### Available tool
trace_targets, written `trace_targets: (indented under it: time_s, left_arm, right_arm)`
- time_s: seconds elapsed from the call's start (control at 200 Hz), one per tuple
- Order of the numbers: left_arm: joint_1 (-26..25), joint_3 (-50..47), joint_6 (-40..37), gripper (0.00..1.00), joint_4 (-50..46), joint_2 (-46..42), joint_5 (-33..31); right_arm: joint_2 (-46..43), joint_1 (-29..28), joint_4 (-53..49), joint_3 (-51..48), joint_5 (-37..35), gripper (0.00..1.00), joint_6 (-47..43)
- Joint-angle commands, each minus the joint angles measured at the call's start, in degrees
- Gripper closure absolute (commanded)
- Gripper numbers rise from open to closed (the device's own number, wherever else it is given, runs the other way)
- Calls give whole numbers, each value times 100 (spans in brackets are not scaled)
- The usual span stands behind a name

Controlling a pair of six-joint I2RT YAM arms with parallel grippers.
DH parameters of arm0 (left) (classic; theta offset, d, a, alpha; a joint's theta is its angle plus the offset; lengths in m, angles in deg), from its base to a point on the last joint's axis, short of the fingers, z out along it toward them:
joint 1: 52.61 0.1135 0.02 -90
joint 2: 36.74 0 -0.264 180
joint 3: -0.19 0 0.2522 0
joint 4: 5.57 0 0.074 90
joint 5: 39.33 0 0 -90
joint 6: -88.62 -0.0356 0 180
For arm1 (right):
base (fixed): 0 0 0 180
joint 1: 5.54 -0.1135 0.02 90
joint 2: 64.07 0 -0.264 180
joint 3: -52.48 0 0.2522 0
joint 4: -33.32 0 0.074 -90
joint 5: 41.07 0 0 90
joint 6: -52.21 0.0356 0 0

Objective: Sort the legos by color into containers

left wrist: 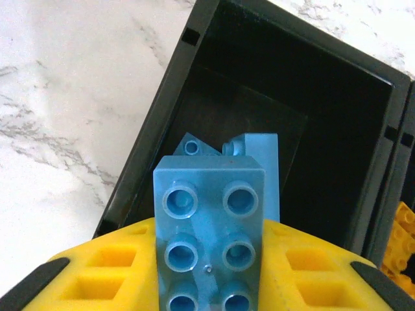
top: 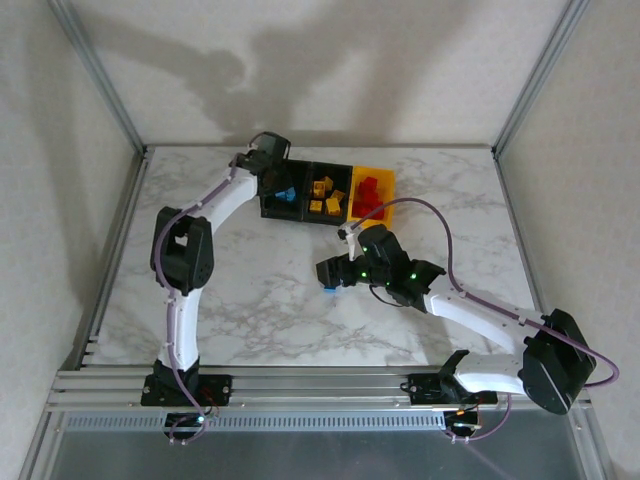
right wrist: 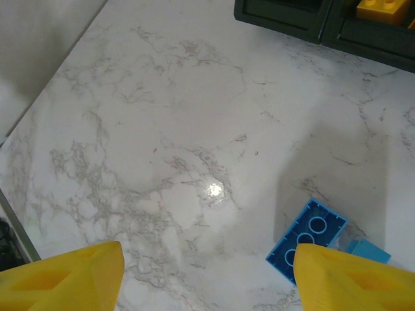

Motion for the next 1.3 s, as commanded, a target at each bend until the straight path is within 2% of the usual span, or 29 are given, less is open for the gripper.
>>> trace_targets:
  time_s: [0.0, 0.611, 0.716, 0.906, 1.151, 1.292]
  left_arm:
    - [-27, 460, -192, 74, -454, 279, -278]
    - [-102, 927, -279, 67, -691, 800, -467]
    - [-128, 927, -289, 56, -703, 808, -512]
    - [-154, 949, -280, 53, -720, 809, -512]
    - [-275, 906, -283, 52, -754, 524, -460]
    - [-402, 550, -297, 49, -663, 67, -316]
  right_arm:
    - [-104, 45, -8, -92, -84, 30, 70]
    - [-115, 97, -43, -113, -114, 30, 103]
    - [-123, 98, -43, -129, -113, 30, 100]
    - [-120, 106, -30, -124, -93, 30, 101]
    - [-216, 115, -100, -131, -148, 30, 128]
    - [-404, 159, -206, -166, -250, 30, 206]
